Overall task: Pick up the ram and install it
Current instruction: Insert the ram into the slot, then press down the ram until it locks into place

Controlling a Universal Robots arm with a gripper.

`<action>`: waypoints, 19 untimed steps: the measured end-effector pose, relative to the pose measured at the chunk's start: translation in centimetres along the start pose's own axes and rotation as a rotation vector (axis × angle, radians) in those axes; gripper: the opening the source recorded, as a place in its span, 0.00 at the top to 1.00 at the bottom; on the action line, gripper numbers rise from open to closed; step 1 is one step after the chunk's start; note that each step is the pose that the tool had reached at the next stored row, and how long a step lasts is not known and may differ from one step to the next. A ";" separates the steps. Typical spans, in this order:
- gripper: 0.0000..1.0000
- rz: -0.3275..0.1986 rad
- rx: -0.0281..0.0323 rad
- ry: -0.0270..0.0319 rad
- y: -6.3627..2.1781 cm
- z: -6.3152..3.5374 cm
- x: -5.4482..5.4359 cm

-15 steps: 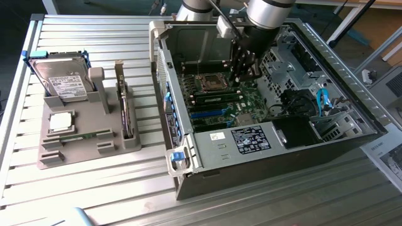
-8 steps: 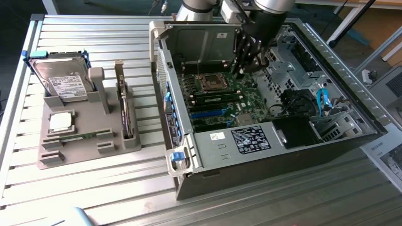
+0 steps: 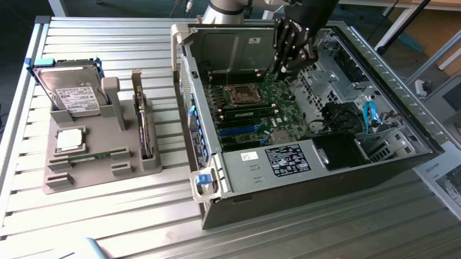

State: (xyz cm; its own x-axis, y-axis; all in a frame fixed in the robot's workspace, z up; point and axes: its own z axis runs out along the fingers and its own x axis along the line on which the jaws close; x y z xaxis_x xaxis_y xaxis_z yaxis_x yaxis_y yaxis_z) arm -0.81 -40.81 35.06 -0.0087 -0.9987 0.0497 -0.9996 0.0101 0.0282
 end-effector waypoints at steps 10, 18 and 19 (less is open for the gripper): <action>0.75 -0.009 0.0005 0.0058 0.02 -0.84 0.0; 0.75 -0.019 0.0010 0.0060 0.02 -0.84 0.0; 0.75 -0.019 0.0010 0.0060 0.02 -0.84 0.0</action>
State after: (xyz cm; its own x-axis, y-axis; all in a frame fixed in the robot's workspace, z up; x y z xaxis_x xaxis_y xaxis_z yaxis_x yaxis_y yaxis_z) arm -0.81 -40.80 35.90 0.0104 -0.9984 0.0552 -0.9996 -0.0088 0.0281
